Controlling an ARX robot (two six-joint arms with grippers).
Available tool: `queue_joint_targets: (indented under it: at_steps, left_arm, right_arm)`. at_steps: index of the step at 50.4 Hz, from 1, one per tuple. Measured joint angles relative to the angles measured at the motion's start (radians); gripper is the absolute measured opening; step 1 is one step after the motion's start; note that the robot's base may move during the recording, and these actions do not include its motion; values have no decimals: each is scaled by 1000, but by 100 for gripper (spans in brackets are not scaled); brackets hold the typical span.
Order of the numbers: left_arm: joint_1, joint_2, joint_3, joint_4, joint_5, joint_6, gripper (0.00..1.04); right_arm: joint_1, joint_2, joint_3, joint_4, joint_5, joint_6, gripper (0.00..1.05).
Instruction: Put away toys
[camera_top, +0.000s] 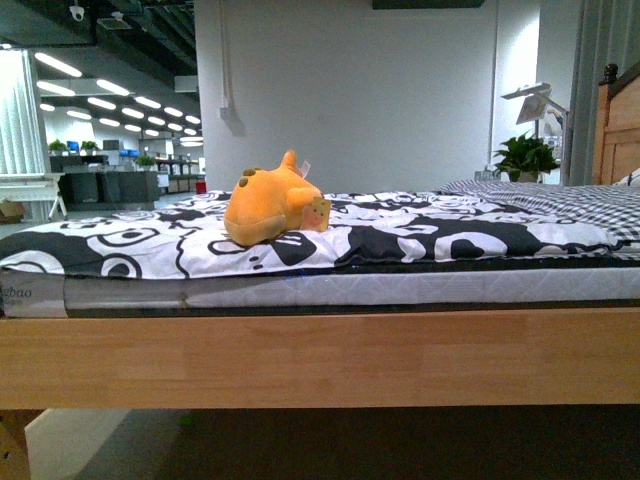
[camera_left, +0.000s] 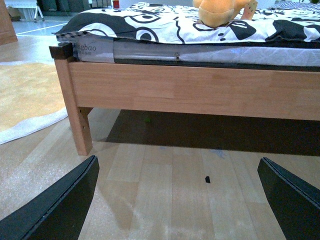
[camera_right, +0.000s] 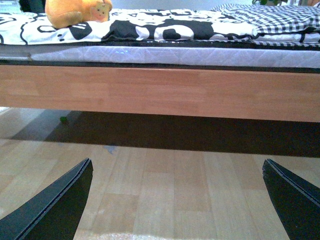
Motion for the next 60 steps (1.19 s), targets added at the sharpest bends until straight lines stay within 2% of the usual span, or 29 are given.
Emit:
queue_joint_targets:
  at_steps: [60]
  left_arm:
    - [0, 0, 0, 0, 0, 0, 99]
  right_arm:
    - [0, 0, 0, 0, 0, 0, 104]
